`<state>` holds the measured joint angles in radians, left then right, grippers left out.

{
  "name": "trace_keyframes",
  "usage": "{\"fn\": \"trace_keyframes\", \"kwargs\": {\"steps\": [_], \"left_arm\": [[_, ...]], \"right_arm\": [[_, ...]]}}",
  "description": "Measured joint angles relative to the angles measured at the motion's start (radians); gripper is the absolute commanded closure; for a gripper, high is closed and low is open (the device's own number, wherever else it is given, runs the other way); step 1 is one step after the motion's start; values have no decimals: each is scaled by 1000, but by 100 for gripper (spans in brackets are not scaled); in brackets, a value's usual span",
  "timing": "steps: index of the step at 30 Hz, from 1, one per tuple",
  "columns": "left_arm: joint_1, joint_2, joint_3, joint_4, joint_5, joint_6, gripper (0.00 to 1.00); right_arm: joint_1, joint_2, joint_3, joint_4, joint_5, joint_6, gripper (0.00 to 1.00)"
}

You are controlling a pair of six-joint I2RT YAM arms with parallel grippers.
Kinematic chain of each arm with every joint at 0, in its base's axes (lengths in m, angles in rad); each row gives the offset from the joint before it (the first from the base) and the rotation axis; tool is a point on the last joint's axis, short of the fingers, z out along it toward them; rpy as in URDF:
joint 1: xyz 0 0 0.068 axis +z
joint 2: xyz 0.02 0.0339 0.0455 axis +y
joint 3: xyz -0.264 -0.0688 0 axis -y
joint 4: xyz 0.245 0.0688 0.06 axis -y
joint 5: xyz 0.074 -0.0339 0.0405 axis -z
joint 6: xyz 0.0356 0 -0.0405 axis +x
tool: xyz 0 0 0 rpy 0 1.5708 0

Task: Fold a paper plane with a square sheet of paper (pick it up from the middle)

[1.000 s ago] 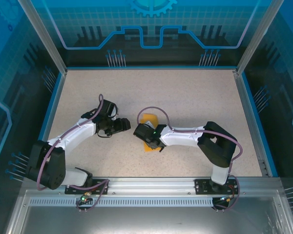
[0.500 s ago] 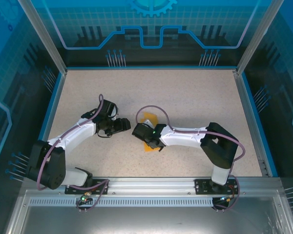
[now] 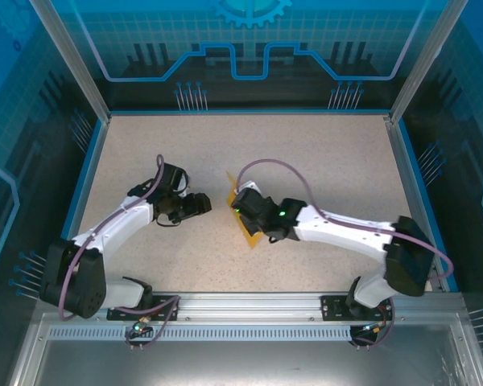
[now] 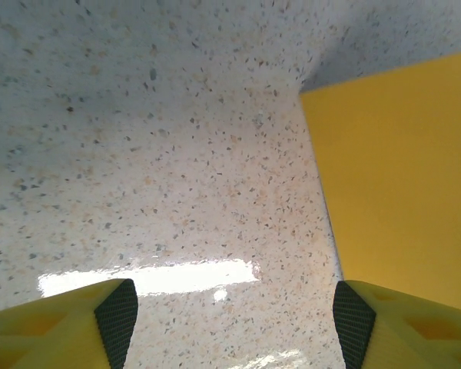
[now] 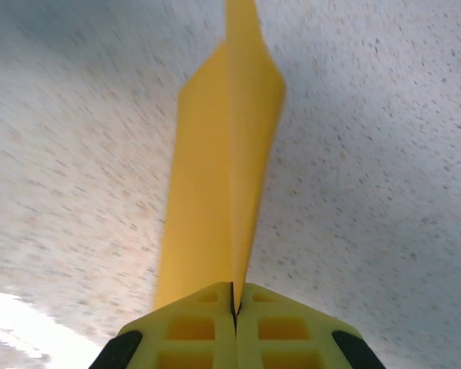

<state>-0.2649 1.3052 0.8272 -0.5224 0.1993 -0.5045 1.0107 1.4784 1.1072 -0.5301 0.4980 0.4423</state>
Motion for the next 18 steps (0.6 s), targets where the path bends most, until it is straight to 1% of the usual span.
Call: {"fn": "trace_keyframes", "kwargs": {"steps": [2, 5, 8, 10, 14, 18], "left_arm": [[11, -41, 0, -5, 3, 0, 28], [20, -96, 3, -8, 18, -1, 28], [20, -126, 3, -7, 50, -11, 28], [20, -143, 2, 6, 77, -27, 28], [20, -217, -47, 115, 150, -104, 28], [19, -249, -92, 214, 201, -178, 28]], "right_arm": [[-48, -76, -42, 61, -80, 25, 96], [-145, -162, -120, 175, -231, 89, 97], [-237, -204, -213, 298, -377, 172, 97], [-280, -211, -263, 357, -457, 222, 97], [-330, -211, -318, 449, -582, 309, 97], [-343, -211, -335, 531, -657, 364, 97]]}}
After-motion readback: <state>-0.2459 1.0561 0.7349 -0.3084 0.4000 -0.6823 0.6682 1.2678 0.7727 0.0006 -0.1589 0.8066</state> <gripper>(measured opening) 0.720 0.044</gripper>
